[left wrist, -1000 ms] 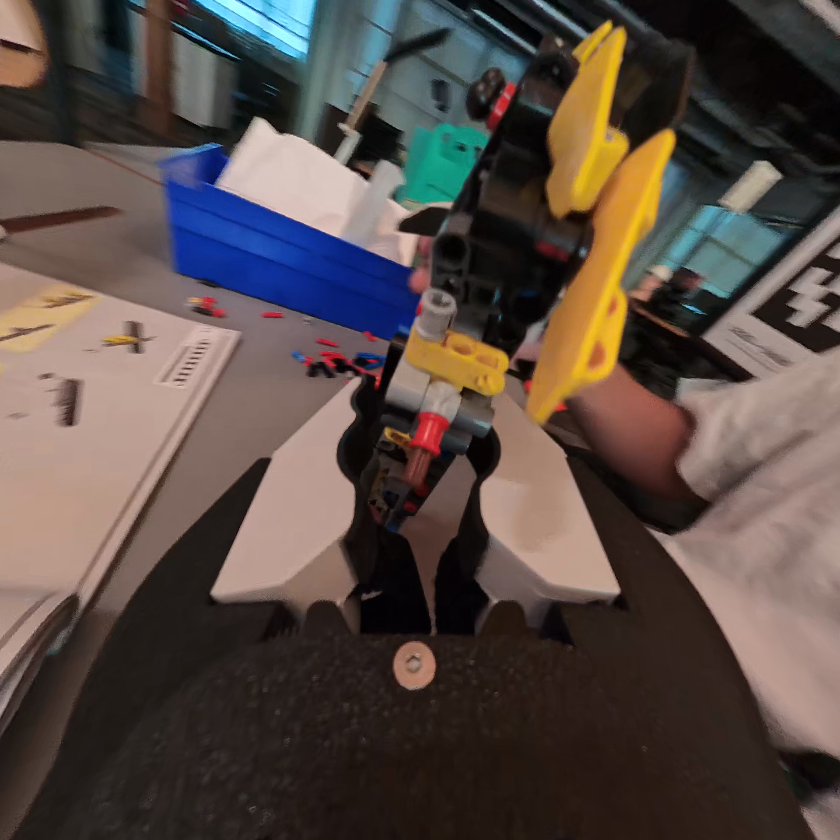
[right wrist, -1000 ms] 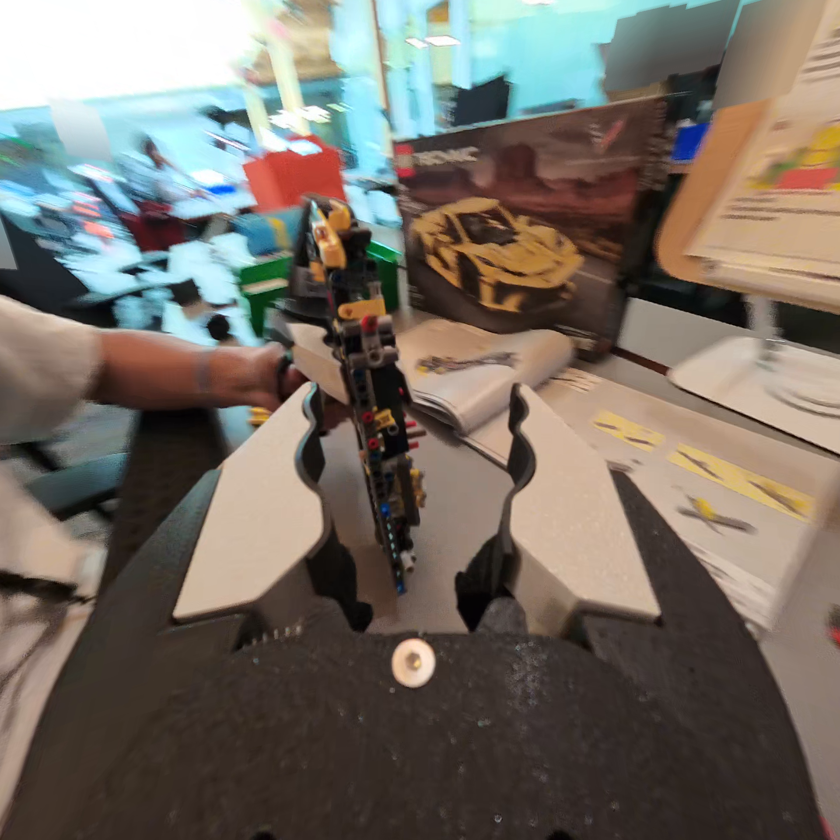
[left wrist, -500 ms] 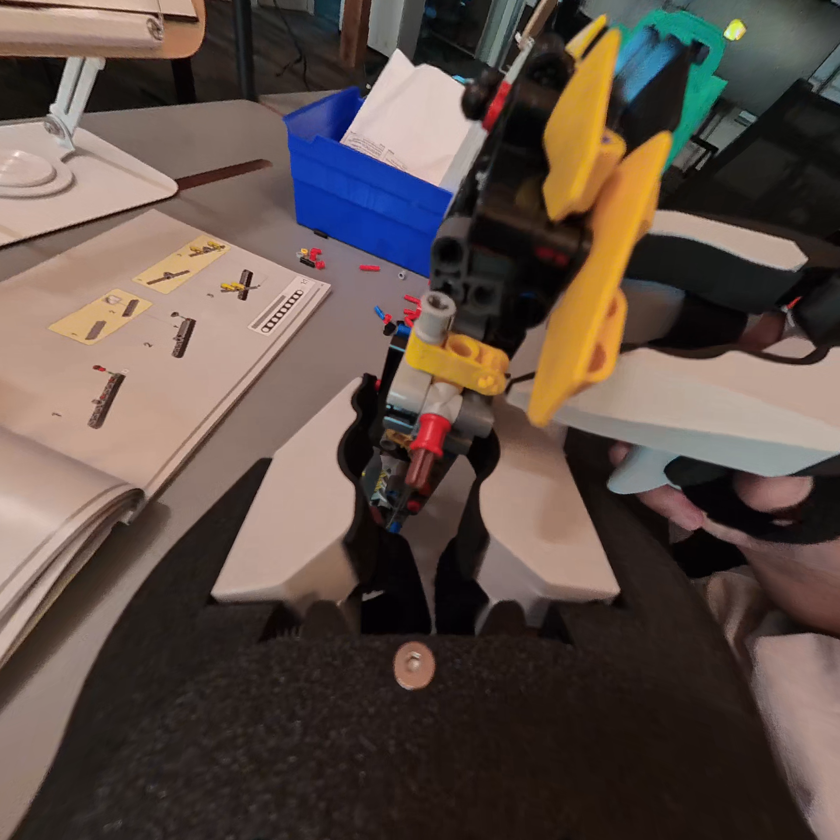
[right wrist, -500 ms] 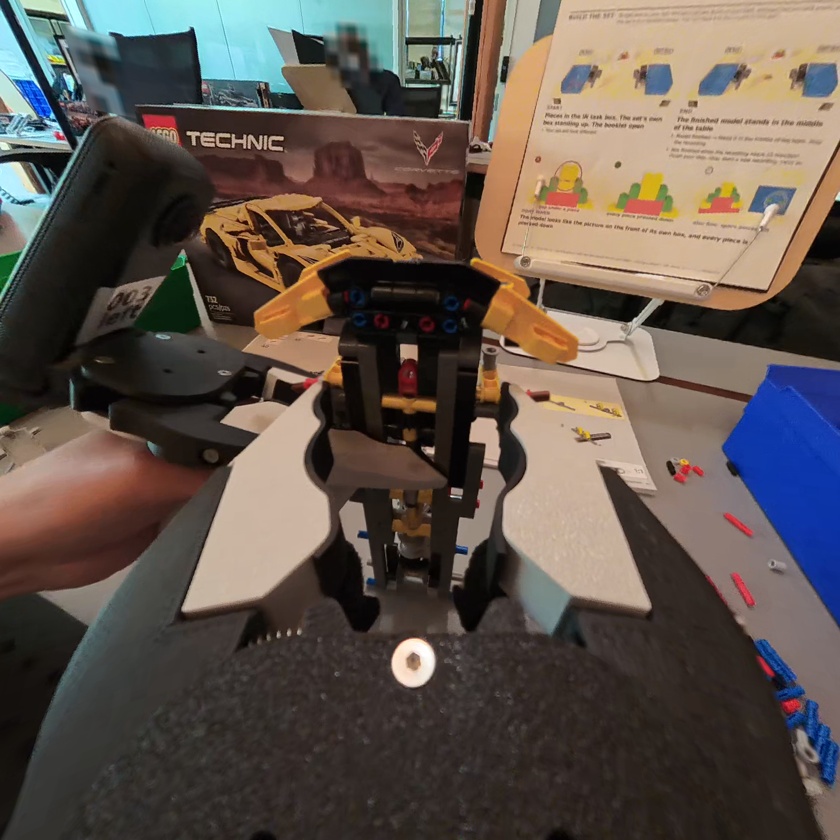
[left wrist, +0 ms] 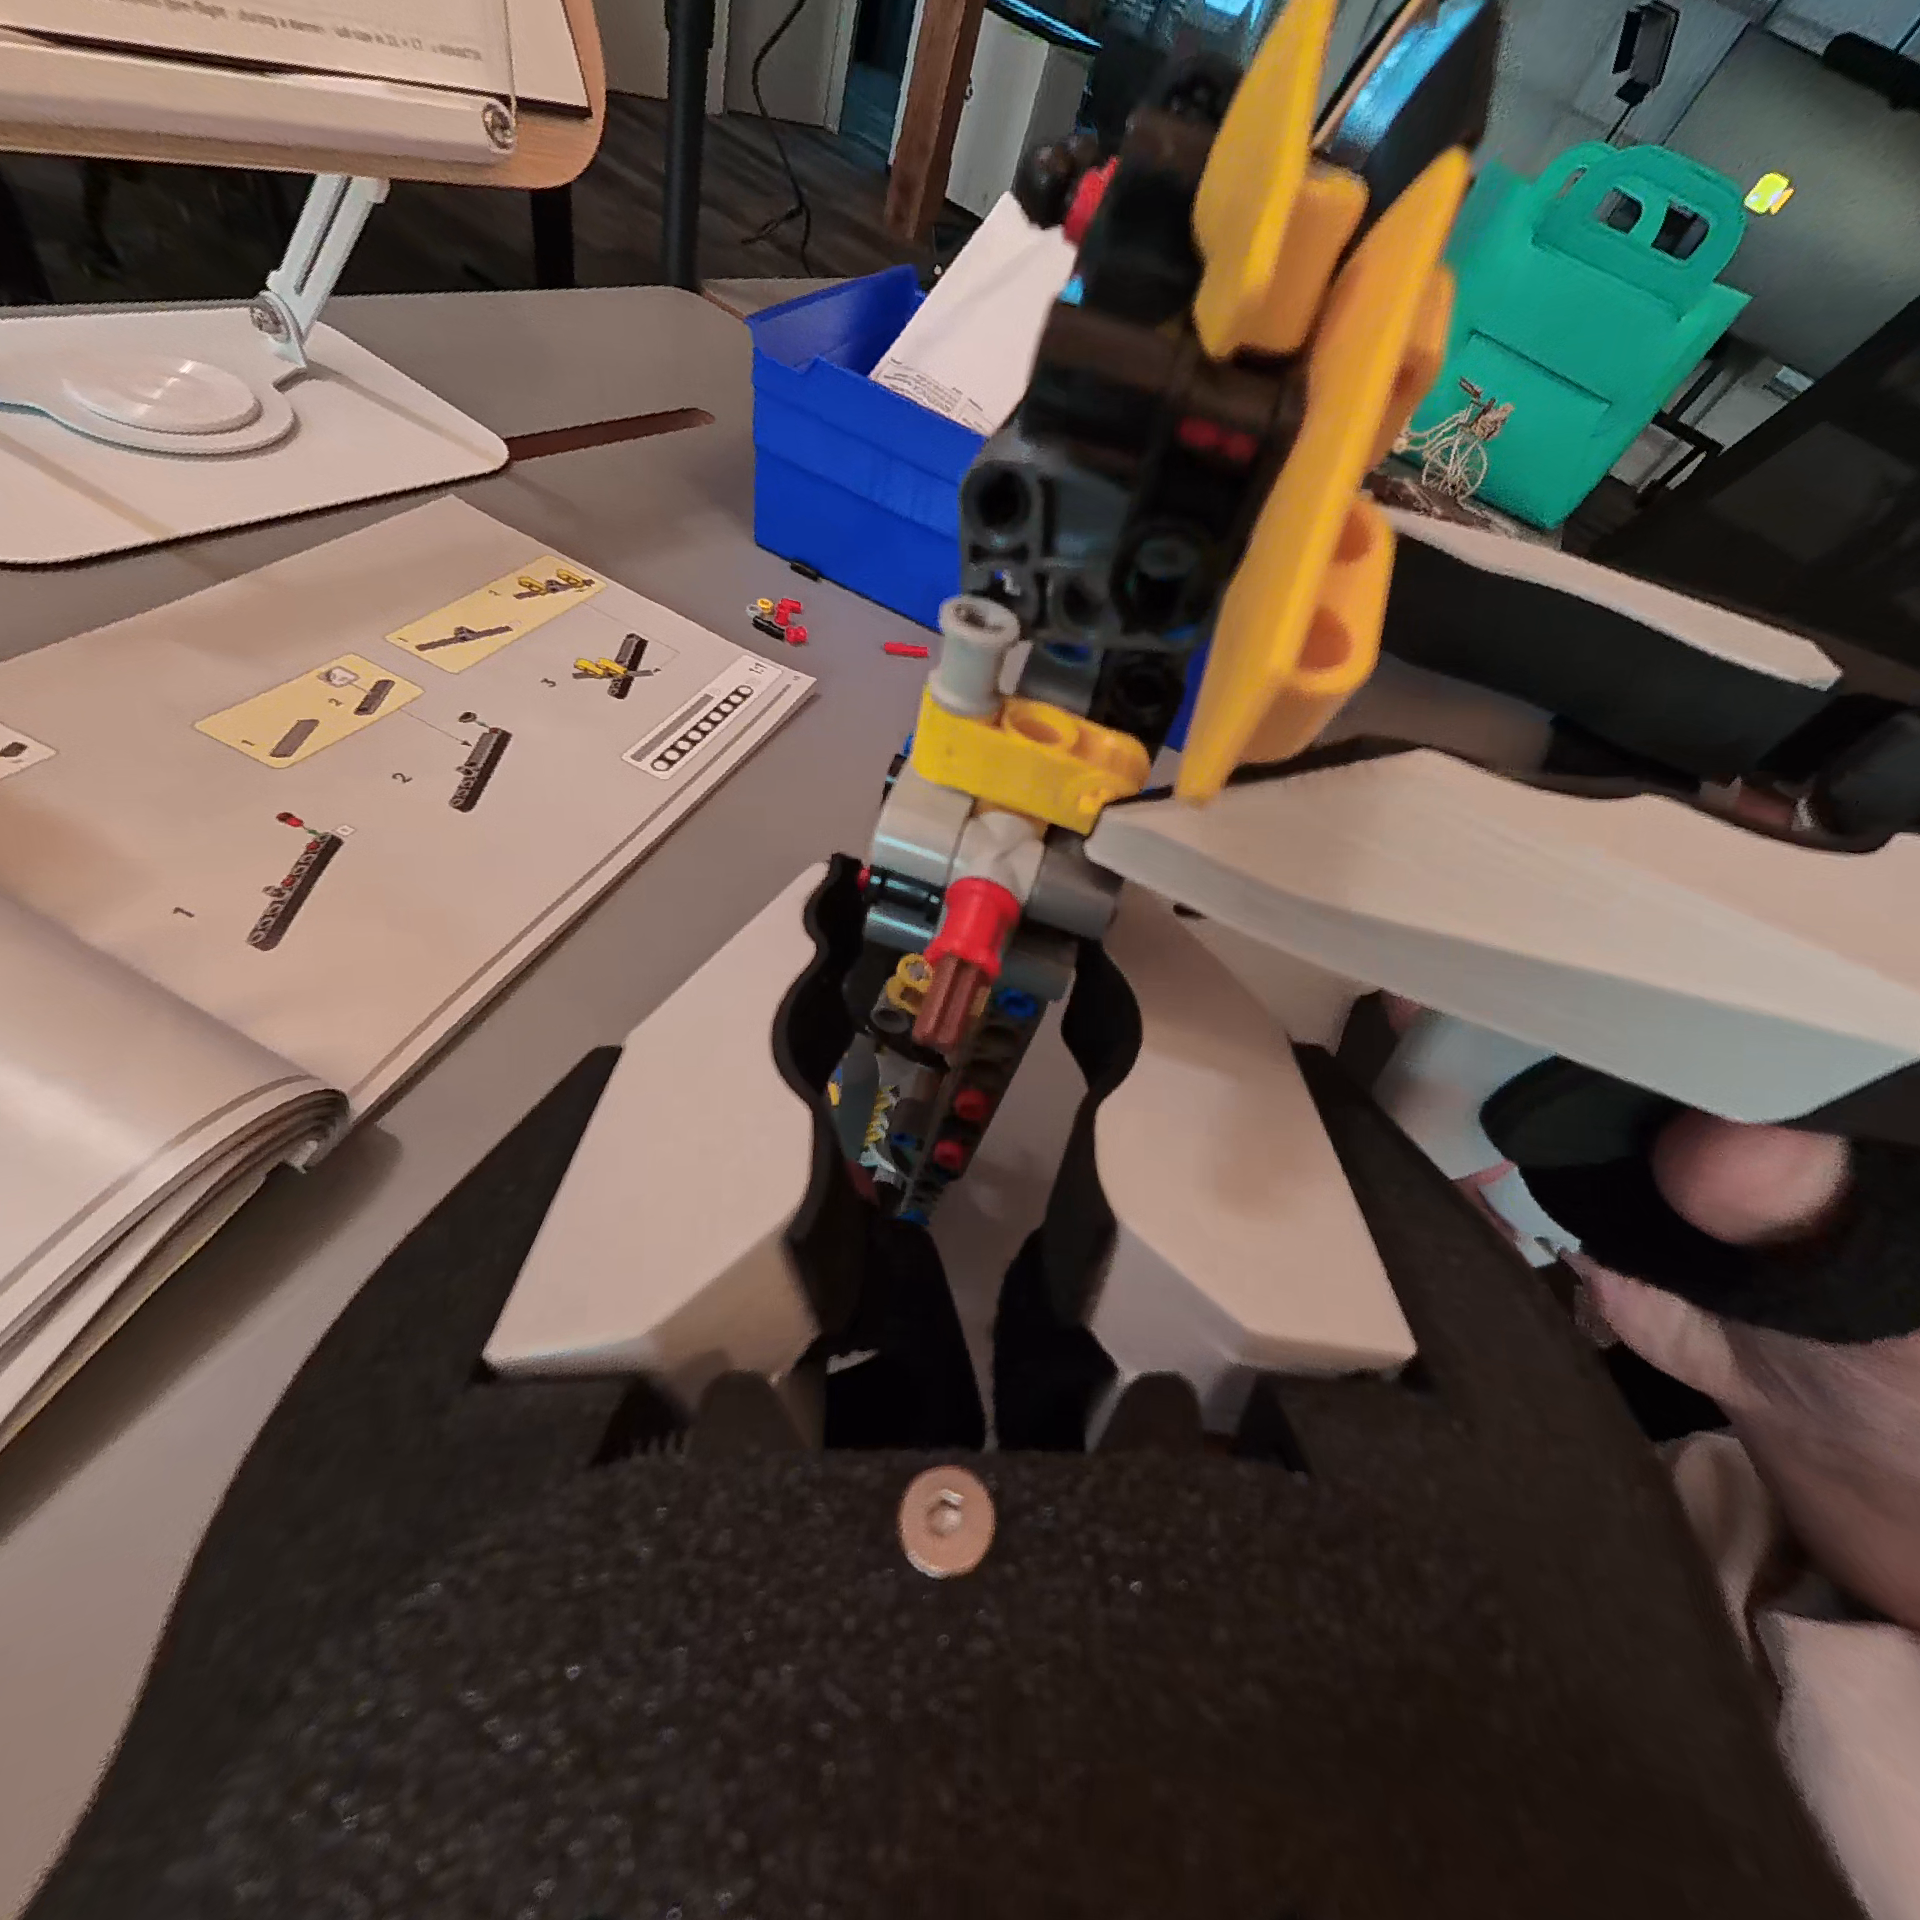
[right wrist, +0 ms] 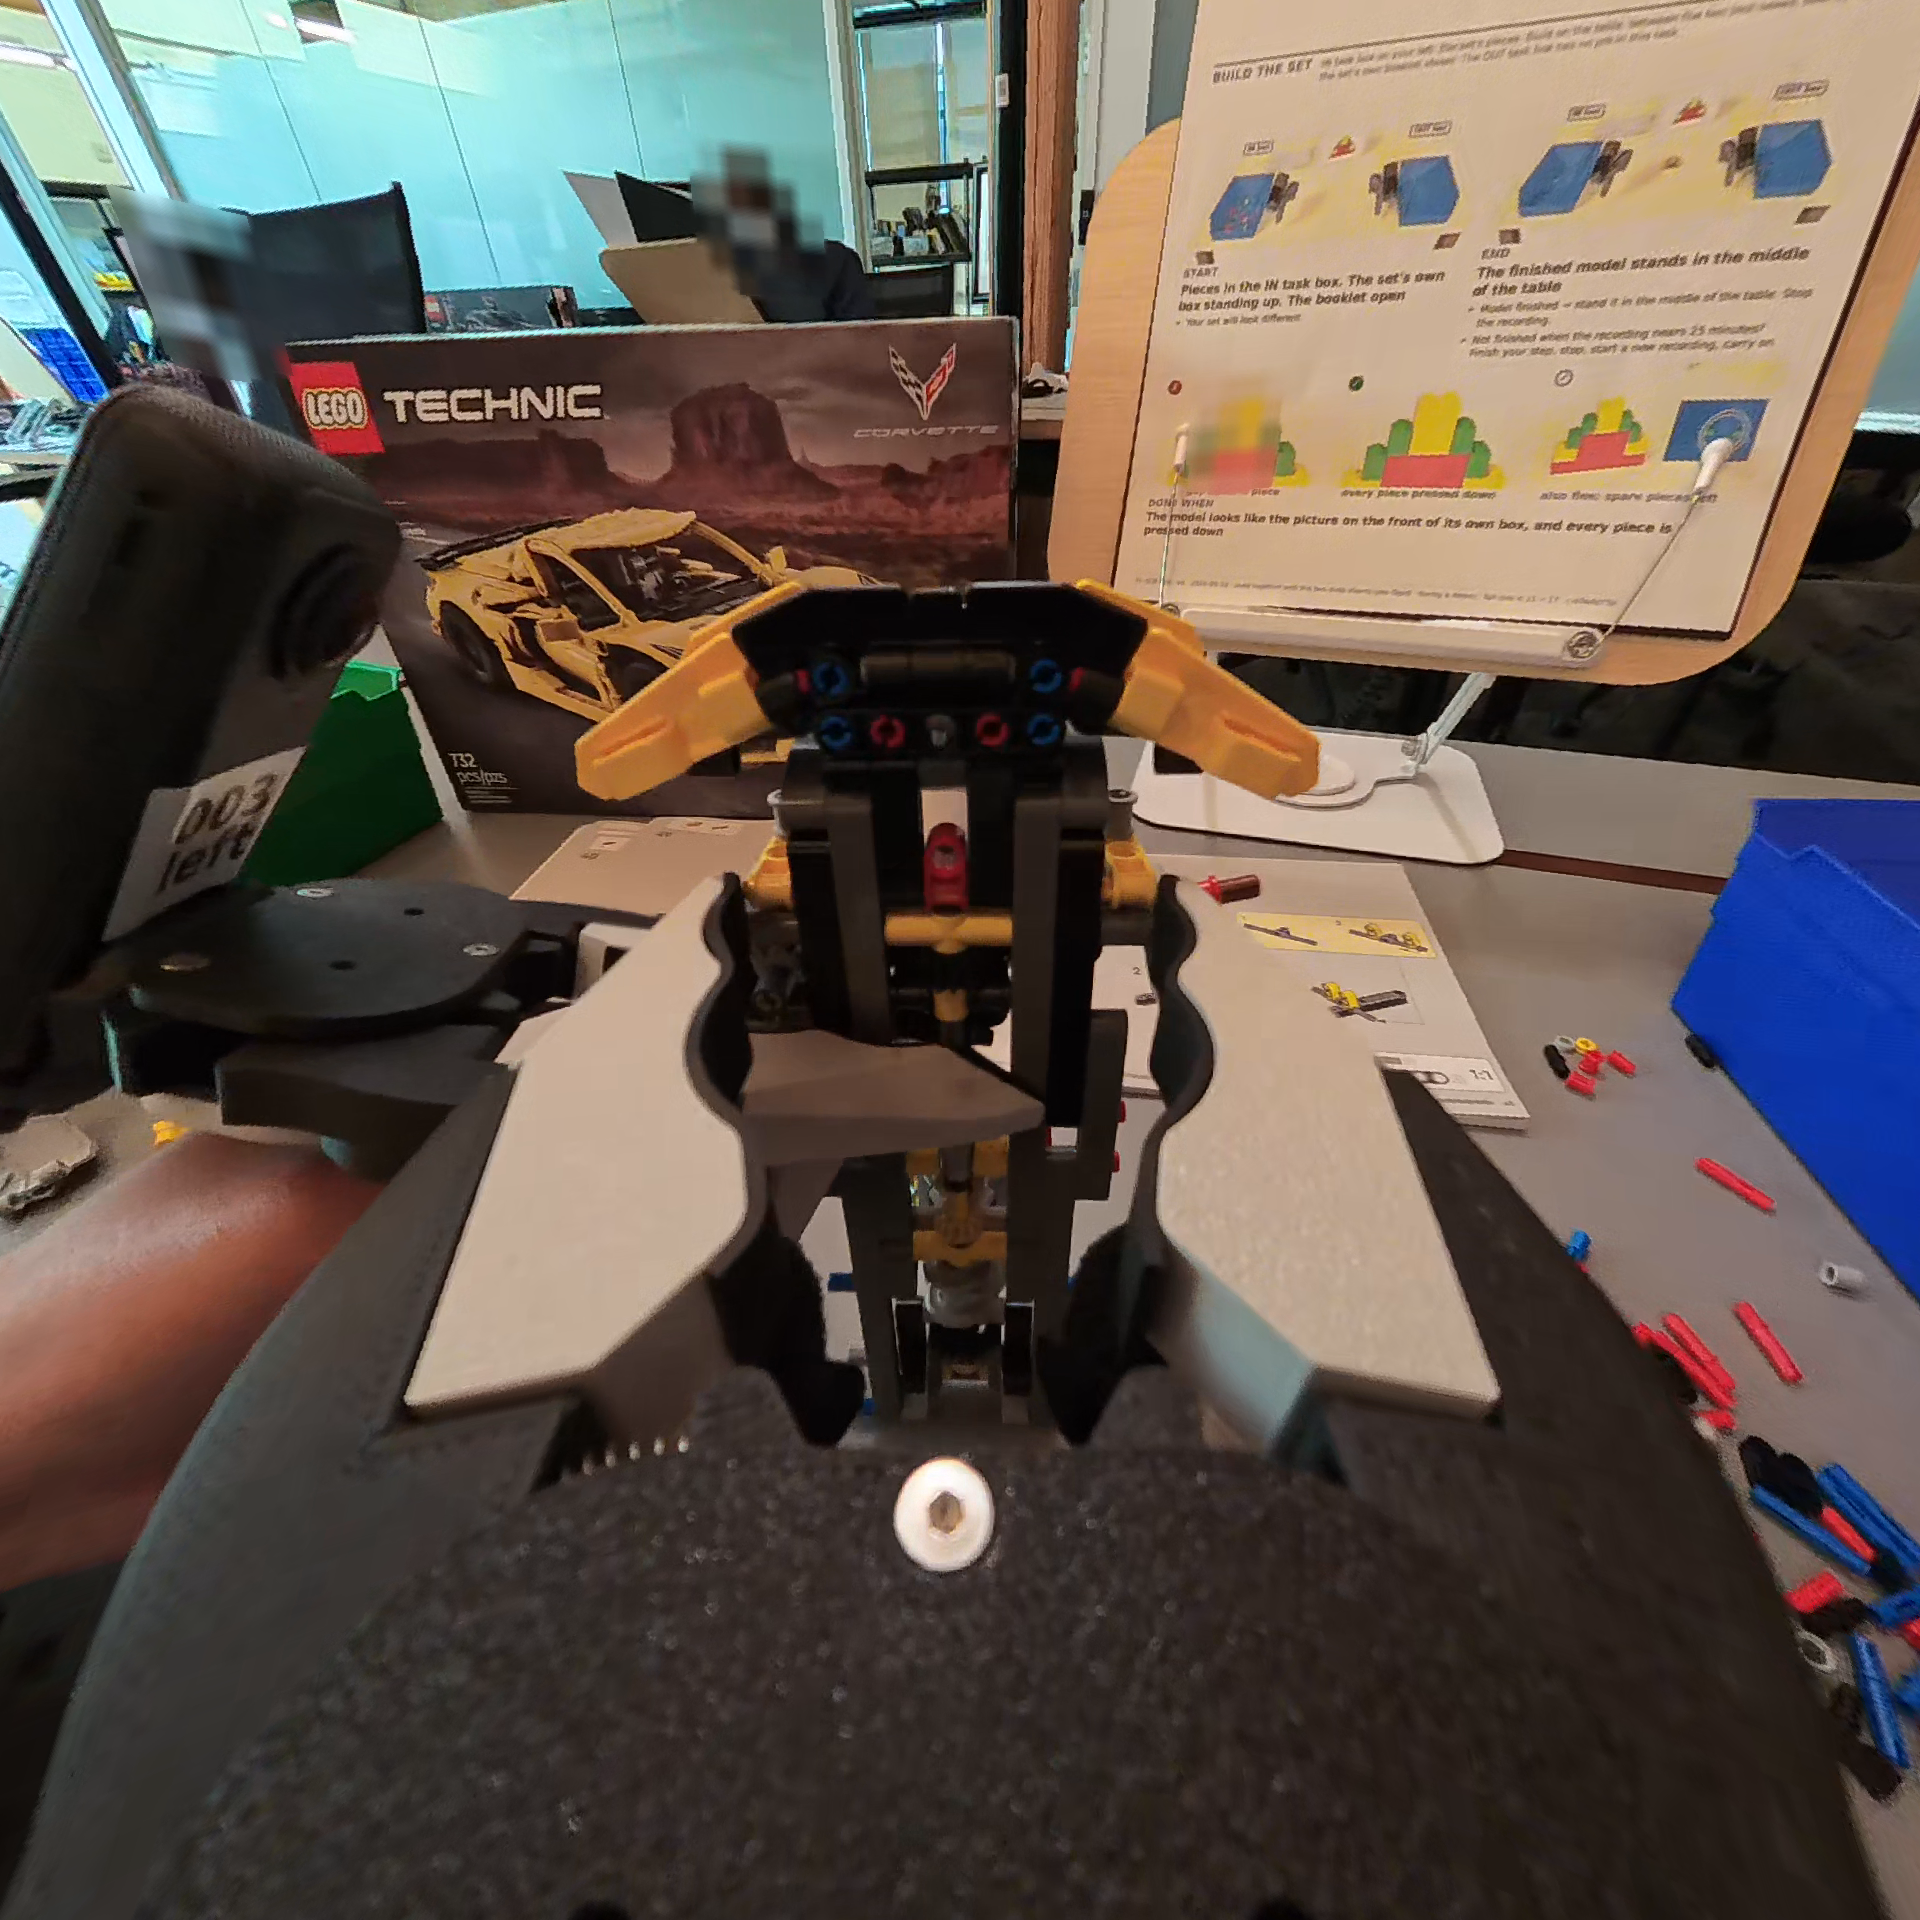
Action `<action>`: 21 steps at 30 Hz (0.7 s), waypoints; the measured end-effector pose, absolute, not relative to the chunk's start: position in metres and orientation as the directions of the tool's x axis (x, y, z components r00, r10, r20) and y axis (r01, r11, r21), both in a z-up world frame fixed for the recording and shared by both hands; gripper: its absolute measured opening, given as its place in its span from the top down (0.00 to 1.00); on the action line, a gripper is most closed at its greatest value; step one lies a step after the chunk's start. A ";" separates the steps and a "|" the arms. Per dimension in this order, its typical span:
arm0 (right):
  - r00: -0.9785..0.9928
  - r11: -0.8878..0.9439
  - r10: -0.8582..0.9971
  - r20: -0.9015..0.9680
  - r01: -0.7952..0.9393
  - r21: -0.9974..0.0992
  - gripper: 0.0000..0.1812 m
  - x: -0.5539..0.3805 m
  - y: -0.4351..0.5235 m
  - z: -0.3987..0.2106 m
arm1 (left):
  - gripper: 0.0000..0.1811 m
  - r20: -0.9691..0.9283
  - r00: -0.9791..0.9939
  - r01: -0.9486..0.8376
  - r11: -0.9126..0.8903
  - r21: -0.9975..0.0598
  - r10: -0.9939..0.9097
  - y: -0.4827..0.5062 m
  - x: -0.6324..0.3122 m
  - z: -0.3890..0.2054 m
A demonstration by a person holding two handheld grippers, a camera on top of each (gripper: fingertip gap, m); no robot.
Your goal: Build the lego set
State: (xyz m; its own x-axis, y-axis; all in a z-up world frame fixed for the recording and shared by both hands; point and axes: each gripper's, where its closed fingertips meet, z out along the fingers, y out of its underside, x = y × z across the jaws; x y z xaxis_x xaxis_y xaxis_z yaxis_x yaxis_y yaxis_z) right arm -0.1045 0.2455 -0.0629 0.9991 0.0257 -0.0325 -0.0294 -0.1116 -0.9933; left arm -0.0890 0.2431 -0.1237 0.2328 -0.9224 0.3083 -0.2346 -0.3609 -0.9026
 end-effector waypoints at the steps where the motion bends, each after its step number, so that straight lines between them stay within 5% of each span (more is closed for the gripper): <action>1: 0.999 -0.110 0.029 -0.034 -0.031 -0.993 0.58 -0.105 0.246 -0.063 | 0.80 0.311 0.238 -0.231 -0.364 -0.902 -0.920 0.244 -0.089 -0.124; 21: 0.992 -0.040 0.122 -0.014 -0.009 -0.999 0.56 -0.103 0.243 -0.063 | 0.81 0.131 0.263 -0.207 -0.188 -0.960 -0.956 0.233 -0.088 -0.125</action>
State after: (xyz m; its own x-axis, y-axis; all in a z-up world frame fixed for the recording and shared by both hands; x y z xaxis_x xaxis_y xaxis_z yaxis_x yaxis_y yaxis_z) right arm -0.1033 0.2426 -0.0630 0.9924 0.1224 -0.0140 -0.0092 -0.0400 -0.9992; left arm -0.0877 0.2328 -0.1254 0.2627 -0.9560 0.1307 -0.2071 -0.1881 -0.9601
